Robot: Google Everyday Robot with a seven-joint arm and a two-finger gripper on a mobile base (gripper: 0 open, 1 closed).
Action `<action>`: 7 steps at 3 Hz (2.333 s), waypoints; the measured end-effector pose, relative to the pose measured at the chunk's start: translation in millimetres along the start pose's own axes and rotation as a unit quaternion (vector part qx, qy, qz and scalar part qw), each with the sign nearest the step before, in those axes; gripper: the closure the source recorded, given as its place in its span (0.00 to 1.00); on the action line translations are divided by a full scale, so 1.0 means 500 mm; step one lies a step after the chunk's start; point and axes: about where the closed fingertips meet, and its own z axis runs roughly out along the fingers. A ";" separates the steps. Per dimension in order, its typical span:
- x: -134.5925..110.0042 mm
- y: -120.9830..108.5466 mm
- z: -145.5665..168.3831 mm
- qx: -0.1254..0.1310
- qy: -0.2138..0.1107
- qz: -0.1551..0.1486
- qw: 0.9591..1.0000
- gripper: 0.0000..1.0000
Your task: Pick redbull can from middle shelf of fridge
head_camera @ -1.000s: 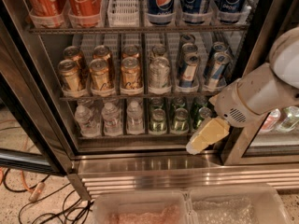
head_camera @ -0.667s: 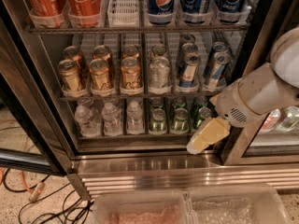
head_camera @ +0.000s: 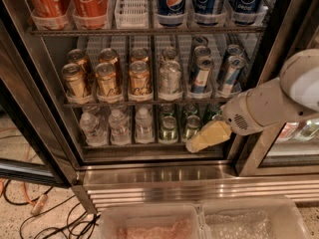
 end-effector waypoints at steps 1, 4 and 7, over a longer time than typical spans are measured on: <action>-0.024 -0.027 0.013 0.039 -0.050 0.045 0.997 0.00; -0.056 -0.089 0.024 0.173 -0.149 0.142 0.963 0.00; -0.065 -0.099 0.025 0.187 -0.176 0.165 0.952 0.00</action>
Offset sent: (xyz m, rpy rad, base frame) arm 0.0465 -0.0215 0.0163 0.1917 -0.2979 -0.5084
